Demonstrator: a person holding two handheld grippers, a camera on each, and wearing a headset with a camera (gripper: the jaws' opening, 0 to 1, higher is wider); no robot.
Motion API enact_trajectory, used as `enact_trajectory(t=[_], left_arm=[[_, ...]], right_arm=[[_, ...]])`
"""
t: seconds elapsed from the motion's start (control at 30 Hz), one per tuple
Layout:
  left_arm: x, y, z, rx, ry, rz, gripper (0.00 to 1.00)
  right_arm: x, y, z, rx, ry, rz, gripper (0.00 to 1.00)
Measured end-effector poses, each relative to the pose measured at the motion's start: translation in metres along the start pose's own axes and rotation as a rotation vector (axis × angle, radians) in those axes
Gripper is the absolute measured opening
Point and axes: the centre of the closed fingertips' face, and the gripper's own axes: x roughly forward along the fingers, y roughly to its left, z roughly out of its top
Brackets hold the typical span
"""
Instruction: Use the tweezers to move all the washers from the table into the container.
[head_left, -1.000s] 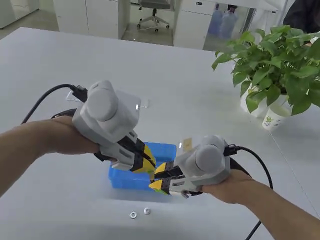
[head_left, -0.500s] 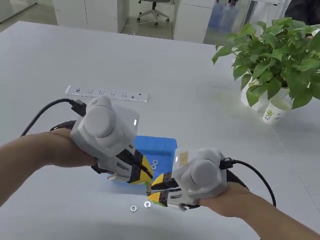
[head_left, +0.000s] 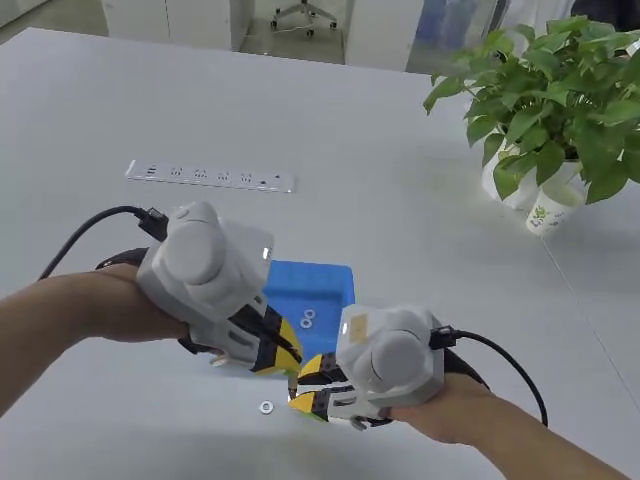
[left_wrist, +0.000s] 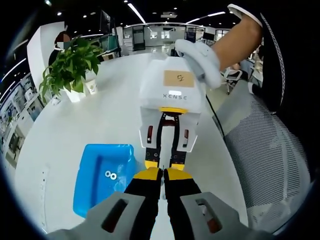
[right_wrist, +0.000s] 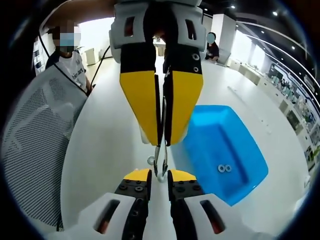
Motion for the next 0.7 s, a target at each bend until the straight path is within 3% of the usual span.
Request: enact_trajectory(t=[0.7], left_arm=[[0.0049,0.0010,-0.0004,-0.021,-0.036,-0.020,0.06]], right_arm=[[0.0008,-0.0009,-0.0062,0.005,0.003,-0.002,0.17]])
